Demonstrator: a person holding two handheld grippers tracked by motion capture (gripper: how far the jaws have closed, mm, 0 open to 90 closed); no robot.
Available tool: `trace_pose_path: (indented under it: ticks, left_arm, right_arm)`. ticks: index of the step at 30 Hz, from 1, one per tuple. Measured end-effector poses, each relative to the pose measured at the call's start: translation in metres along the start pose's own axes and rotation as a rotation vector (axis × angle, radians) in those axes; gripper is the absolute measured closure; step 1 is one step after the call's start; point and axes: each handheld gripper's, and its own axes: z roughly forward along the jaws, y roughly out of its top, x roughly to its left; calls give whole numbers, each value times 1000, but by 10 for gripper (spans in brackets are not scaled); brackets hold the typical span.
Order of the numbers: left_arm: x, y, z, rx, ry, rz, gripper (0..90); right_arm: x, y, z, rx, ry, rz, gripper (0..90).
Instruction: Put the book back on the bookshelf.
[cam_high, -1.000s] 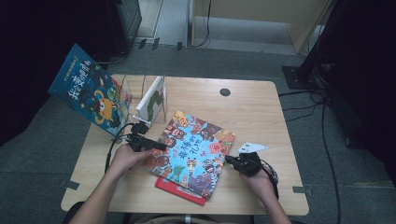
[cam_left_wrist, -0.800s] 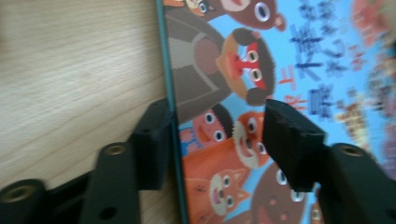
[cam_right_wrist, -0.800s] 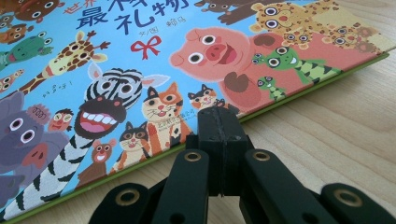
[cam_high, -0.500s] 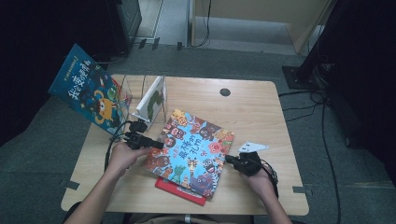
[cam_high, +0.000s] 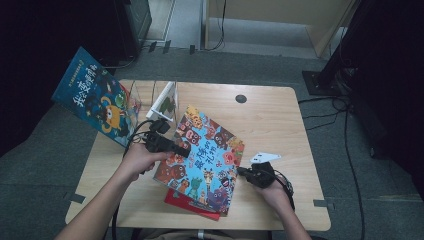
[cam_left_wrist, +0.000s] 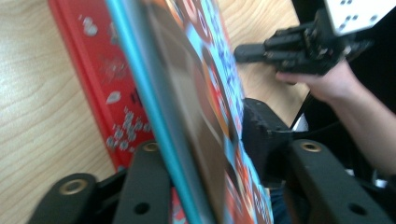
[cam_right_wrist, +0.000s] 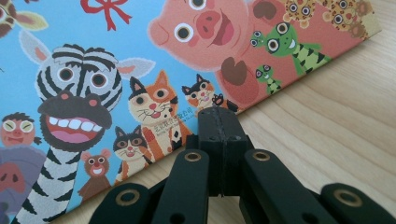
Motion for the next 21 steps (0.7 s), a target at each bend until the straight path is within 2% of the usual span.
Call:
trace_pose_path:
  ticks: [4, 7, 11, 13, 18, 21]
  left_arm:
    - [-1, 8, -3, 31, 4, -18, 681]
    - [3, 13, -6, 48, -44, -43, 719]
    - [3, 19, -8, 75, -51, -62, 740]
    - [3, 23, -10, 77, -83, -72, 763]
    - [-7, 35, -14, 118, -53, -64, 778]
    - [-12, 42, -18, 143, -38, -77, 790]
  right_arm:
    - [-1, 2, 4, -8, 13, -1, 885]
    - [-1, 4, 4, -13, 2, -9, 846]
    - [0, 5, 4, -9, -4, -31, 794]
    - [0, 6, 4, -14, 10, -39, 772]
    - [3, 9, 4, -12, 16, -88, 747]
    - [2, 10, 1, -25, 10, -100, 747]
